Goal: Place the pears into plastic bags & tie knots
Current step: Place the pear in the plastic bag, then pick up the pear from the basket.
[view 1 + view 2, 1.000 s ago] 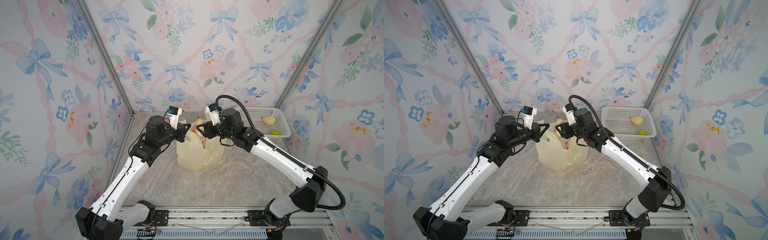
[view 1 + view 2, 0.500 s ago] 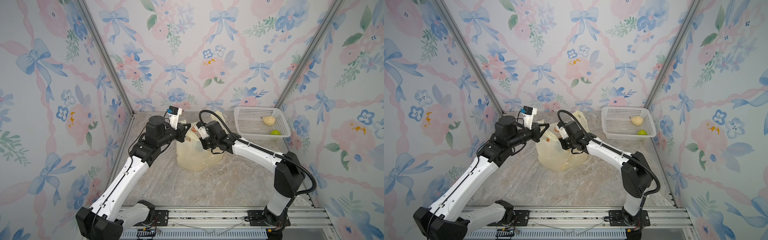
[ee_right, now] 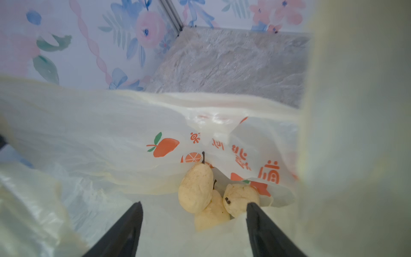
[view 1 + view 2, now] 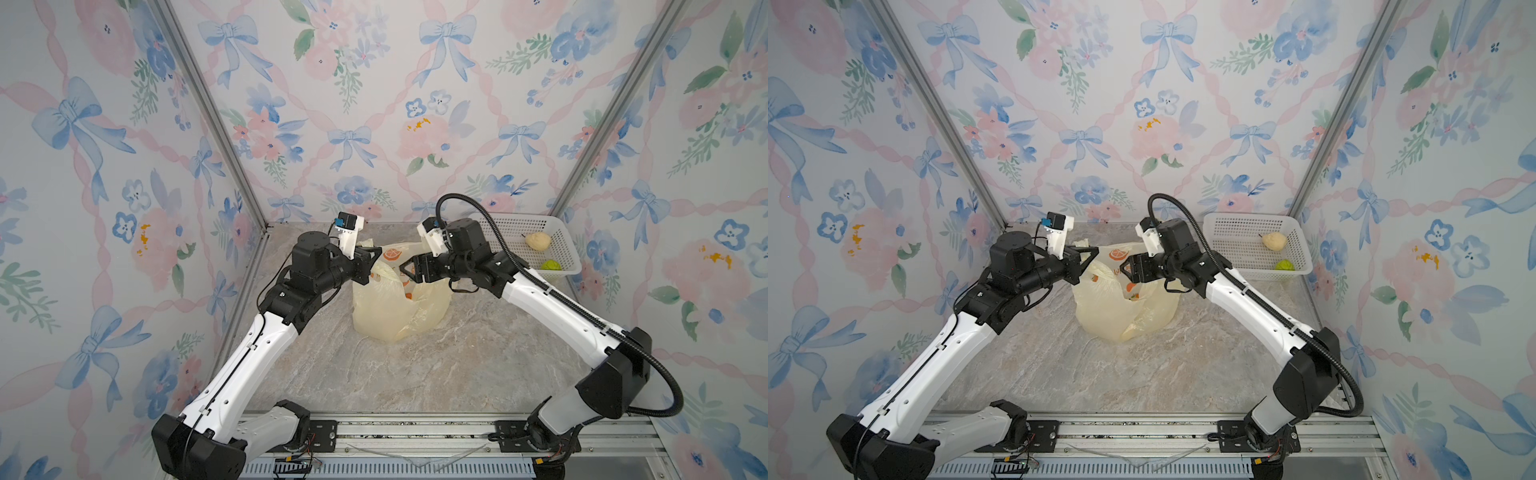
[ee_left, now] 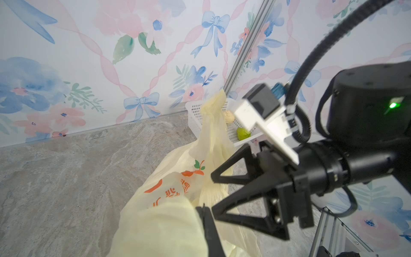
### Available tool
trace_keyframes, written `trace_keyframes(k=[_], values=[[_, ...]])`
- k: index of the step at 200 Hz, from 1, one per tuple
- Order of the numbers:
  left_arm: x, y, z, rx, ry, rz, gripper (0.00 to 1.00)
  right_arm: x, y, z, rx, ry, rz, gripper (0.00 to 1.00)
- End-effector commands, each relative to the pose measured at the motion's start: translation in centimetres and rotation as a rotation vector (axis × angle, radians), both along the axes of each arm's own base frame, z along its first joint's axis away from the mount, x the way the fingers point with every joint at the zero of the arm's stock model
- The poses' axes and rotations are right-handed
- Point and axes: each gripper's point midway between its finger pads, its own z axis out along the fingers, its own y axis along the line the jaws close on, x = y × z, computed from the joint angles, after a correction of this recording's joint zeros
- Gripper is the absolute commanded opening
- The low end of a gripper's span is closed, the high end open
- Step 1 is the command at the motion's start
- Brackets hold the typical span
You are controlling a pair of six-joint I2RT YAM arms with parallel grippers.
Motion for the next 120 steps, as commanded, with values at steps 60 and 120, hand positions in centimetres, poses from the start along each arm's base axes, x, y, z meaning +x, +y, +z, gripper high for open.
trace_keyframes(k=[60,120], values=[[-0.1,0.1,0.6,0.002,-0.021,-0.005,0.00,6.3,-19.4,2.3,-0.097,0.031,-0.468,0.74],[-0.9,0.3,1.2,-0.008,-0.040,-0.012,0.00,10.5,-36.1,-5.2,-0.320,0.232,-0.871,0.72]])
